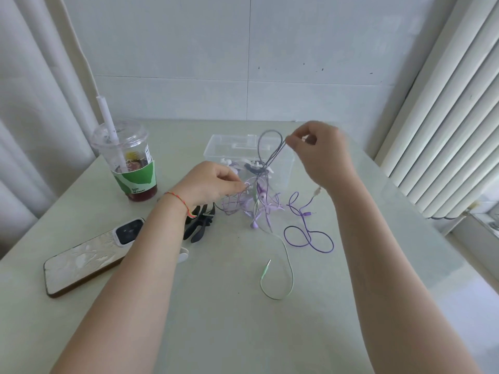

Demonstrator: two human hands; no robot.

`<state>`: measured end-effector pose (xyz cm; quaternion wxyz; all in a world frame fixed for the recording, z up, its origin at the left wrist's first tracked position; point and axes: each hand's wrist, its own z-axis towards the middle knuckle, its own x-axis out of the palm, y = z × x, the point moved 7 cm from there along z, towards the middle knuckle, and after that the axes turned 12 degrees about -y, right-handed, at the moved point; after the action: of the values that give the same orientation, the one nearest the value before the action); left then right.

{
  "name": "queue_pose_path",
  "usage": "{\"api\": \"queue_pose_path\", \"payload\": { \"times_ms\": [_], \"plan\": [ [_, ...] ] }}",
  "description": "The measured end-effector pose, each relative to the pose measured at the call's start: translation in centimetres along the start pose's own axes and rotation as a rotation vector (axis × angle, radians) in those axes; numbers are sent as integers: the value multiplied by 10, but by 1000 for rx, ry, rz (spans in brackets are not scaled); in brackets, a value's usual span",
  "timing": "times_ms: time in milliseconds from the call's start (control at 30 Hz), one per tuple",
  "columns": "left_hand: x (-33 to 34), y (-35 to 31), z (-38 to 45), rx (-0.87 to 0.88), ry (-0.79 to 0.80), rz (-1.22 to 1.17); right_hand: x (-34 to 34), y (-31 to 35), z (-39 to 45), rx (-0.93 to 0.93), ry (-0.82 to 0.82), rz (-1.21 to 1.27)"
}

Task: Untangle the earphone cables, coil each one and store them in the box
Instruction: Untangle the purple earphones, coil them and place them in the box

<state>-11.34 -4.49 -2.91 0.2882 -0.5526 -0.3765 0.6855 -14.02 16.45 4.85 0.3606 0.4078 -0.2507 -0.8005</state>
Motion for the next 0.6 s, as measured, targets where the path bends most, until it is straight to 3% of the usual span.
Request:
{"api": "queue_pose_path", "payload": {
  "times_ms": [67,167,333,433,600],
  "plan": [
    [-3,-1,4,52,-97,113,-3,8,-1,-9,-72,132],
    [1,-3,3,103,-84,248,6,14,-7,-34,-3,165],
    [11,-13,0,83,-26,-60,34,11,-21,-39,314,-2],
    [25,-23,-7,108,100,-216,34,17,-22,-35,300,129],
    [46,-17,-17,53,292,-169,21,20,-16,24,131,315]
  ]
}}
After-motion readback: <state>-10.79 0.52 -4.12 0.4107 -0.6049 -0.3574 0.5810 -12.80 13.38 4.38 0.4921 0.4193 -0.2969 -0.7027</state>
